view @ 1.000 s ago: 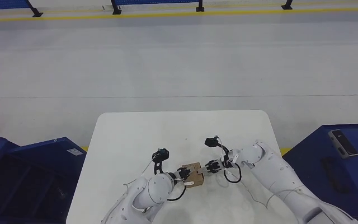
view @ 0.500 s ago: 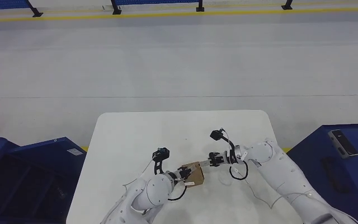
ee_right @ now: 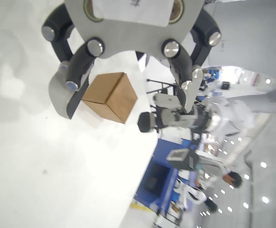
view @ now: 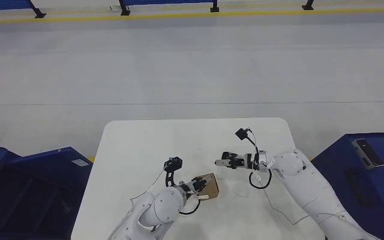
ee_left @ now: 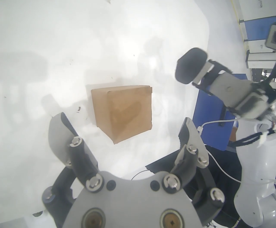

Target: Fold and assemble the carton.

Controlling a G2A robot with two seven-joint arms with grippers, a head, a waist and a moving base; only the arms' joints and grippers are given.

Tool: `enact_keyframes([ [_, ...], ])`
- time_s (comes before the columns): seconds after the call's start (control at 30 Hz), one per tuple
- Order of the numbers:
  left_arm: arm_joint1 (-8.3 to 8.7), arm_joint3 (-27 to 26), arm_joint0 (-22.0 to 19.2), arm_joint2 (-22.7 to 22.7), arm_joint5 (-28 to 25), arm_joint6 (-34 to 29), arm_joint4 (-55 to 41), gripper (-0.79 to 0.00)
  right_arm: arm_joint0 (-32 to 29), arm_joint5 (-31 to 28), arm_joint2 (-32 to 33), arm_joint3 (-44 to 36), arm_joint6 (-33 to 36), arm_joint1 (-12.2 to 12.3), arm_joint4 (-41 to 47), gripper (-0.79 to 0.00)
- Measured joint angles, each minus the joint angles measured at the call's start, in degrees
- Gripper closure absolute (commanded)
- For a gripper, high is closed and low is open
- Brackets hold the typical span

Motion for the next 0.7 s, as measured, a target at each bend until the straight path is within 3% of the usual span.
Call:
enact_keyframes([
  [0.13,0.0,0.0,0.0,0.0,0.0,0.0,0.0,-0.785,0.6,4.5,0.4,0.1,11.0,0.1,13.0,-0.785],
  [0.33,0.01,0.0,0.2,-0.4,-0.3,0.3,-0.5,-0.785,4.1,11.2,-4.8,4.8,13.4,-1.9,17.4,-0.785],
  [0.7,2.05,-8.0,10.1,-15.2,-4.0,4.6,-6.1,-0.785,9.0,11.7,-12.9,14.1,16.9,-5.6,17.3,-0.785],
])
